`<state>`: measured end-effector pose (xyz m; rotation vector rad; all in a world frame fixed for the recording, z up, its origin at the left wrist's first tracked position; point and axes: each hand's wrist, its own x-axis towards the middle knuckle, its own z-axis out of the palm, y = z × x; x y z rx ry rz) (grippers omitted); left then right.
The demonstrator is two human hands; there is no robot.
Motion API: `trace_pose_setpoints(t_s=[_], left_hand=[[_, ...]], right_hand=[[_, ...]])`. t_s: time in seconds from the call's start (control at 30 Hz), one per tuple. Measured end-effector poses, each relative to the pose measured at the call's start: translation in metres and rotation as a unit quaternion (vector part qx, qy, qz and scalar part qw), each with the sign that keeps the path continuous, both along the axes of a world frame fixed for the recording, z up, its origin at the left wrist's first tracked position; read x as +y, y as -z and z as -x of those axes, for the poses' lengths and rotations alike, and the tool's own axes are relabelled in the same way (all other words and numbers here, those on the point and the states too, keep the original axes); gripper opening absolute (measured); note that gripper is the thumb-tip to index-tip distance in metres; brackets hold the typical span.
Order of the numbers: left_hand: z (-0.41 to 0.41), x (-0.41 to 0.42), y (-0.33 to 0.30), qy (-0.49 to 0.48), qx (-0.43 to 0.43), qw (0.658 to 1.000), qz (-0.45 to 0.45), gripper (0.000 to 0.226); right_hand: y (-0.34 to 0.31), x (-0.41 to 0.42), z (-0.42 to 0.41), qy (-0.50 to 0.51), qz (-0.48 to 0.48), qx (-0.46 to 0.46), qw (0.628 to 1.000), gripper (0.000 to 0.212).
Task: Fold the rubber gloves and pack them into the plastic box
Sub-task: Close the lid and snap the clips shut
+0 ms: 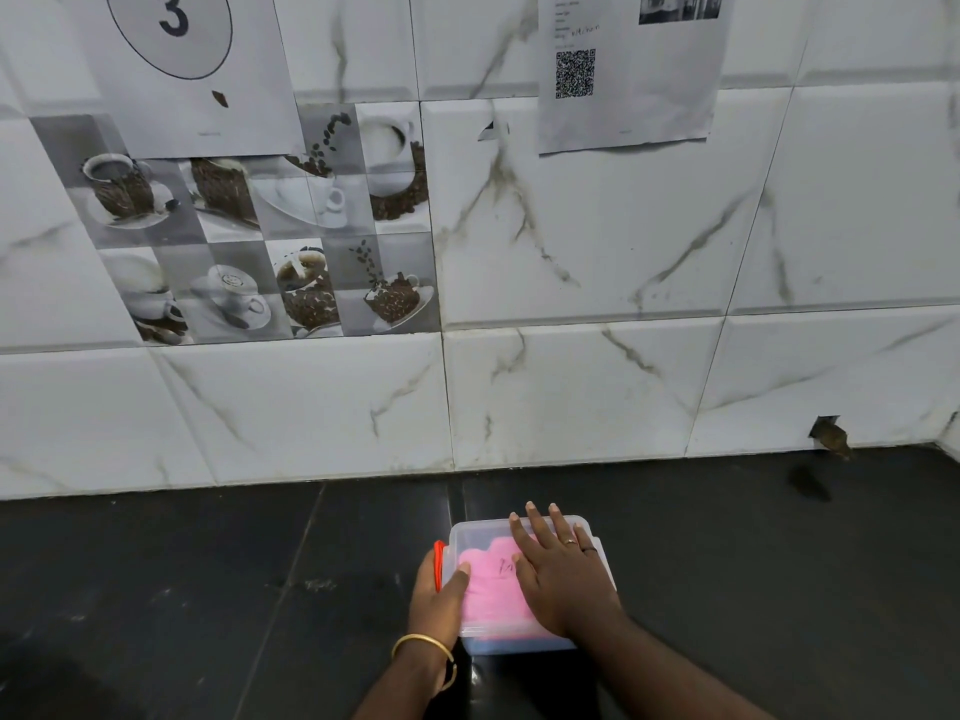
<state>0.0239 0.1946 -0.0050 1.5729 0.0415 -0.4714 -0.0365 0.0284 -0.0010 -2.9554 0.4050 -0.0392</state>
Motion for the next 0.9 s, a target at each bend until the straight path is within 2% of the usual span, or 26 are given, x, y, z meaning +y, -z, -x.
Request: trace_pose_setpoints(t_s=[0.2,0.37,0.6,0.67,0.73,0.8,0.9], left_hand=[[0.001,0.0,-0.001,0.021,-0.01,0.999,-0.036,0.058],[0.007,-0.004,-0.007,0.046,-0.135,0.979,-0.147,0.055],[0.004,-0.003,-0.003,0.093,-0.187,0.954,-0.214,0.056],[0.004,-0.003,-0.003,0.1,-0.206,0.938,-0.26,0.057],[0.004,-0.004,-0.005,0.106,-0.23,0.895,-0.366,0.058],[0.002,-0.009,-0.011,0.124,-0.286,0.82,-0.48,0.058],[0.0,-0.021,-0.023,0.213,-0.417,0.69,-0.552,0.058]], right_hand=[[-0.001,0.0,0.001,-0.001,0.0,0.0,1.0,0.059],[-0.001,0.0,0.001,-0.001,0.003,0.002,1.0,0.059],[-0.002,0.0,0.002,-0.005,0.002,0.004,1.0,0.059],[-0.003,0.0,0.002,-0.004,0.001,0.001,1.0,0.058],[-0.004,0.001,0.003,-0.003,0.001,-0.007,1.0,0.058],[-0.005,0.002,0.005,-0.005,-0.007,-0.02,1.0,0.056],[-0.007,0.002,0.009,-0.02,-0.062,-0.083,0.994,0.049]])
